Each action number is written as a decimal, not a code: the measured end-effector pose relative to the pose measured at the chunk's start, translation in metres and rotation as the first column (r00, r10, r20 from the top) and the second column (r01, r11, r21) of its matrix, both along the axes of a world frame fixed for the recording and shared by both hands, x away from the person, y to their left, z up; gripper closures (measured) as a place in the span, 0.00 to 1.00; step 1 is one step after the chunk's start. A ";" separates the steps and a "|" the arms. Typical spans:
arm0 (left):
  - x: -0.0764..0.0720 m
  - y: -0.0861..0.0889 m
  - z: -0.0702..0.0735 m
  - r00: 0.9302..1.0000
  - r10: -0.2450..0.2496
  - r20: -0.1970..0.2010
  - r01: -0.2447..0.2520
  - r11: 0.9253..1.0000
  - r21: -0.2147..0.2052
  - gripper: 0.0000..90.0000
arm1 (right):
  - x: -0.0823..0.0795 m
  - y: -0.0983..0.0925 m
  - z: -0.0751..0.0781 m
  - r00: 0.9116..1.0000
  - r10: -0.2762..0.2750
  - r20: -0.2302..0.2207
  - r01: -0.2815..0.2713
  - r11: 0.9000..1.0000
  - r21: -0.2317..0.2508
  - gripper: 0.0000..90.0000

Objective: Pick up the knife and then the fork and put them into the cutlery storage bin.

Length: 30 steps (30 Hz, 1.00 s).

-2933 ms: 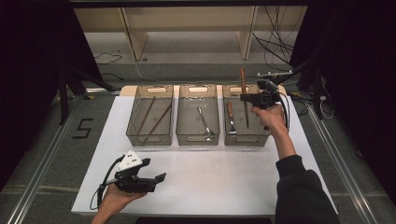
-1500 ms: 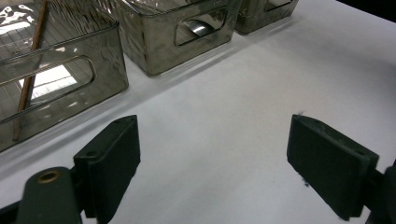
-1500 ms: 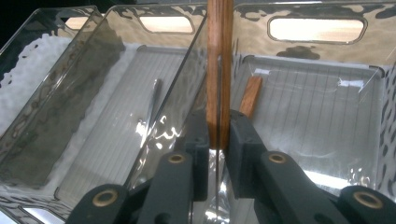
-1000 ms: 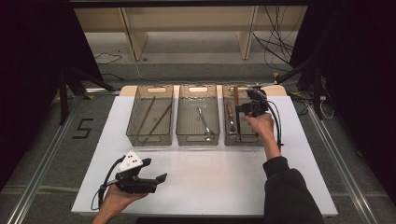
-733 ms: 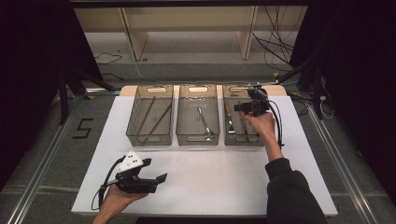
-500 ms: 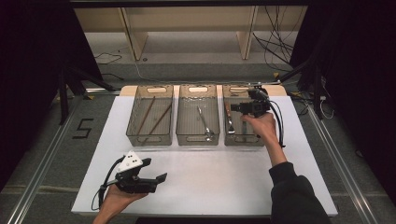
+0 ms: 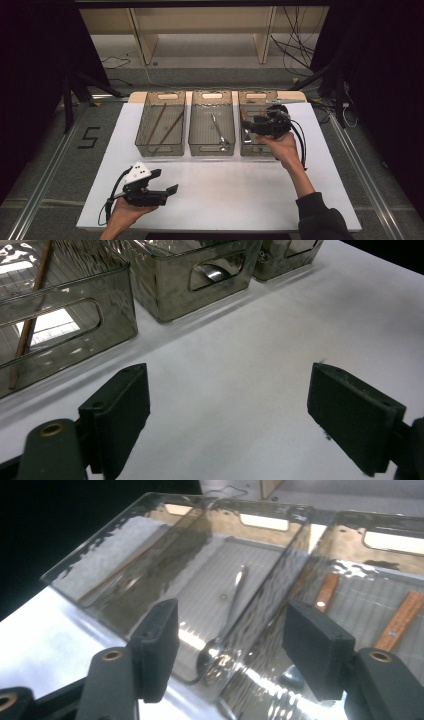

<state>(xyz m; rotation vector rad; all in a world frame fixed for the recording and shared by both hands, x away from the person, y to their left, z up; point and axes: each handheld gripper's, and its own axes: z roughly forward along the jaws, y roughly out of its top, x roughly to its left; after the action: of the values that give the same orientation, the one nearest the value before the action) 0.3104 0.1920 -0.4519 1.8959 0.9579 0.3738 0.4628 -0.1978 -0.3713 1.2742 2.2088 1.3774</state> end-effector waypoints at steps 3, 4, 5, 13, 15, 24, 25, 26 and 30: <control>0.000 0.000 0.000 1.000 -0.001 0.000 0.001 1.000 -0.003 0.19 | -0.010 0.001 -0.002 0.999 0.029 0.019 -0.030 1.000 0.006 0.43; 0.000 0.000 0.000 1.000 0.000 0.001 0.000 1.000 -0.003 0.19 | -0.013 0.001 -0.002 0.999 0.035 0.028 -0.035 0.999 0.009 0.42; 0.000 -0.001 0.000 1.000 0.001 0.002 -0.001 1.000 -0.004 0.19 | -0.015 0.001 -0.003 0.999 0.042 0.032 -0.042 0.999 0.012 0.42; 0.000 0.000 0.000 1.000 0.005 0.003 -0.005 1.000 -0.010 0.19 | -0.035 0.004 -0.010 0.994 0.087 0.070 -0.089 0.996 0.027 0.37; 0.000 0.000 0.000 1.000 0.005 0.004 -0.005 1.000 -0.011 0.19 | -0.040 0.004 -0.012 0.992 0.094 0.082 -0.096 0.995 0.026 0.36; 0.001 0.000 -0.001 1.000 0.004 0.000 -0.004 1.000 -0.019 0.19 | -0.067 -0.001 -0.021 0.984 0.121 0.133 -0.127 0.991 0.036 0.34; 0.001 0.000 -0.001 1.000 0.004 0.000 -0.004 1.000 -0.019 0.19 | -0.071 -0.001 -0.022 0.981 0.132 0.139 -0.139 0.990 0.037 0.34; 0.001 0.000 -0.001 1.000 0.002 0.001 -0.002 1.000 -0.020 0.19 | -0.074 -0.001 -0.024 0.980 0.140 0.138 -0.147 0.988 0.042 0.34; 0.001 0.000 0.000 1.000 -0.002 0.004 0.002 1.000 -0.022 0.19 | -0.087 -0.002 -0.030 0.975 0.159 0.155 -0.167 0.985 0.038 0.33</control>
<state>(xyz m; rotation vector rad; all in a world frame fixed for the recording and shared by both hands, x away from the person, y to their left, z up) 0.3115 0.1920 -0.4516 1.8754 0.9535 0.3636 0.3756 -0.2003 -0.4013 0.9848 2.2277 1.5439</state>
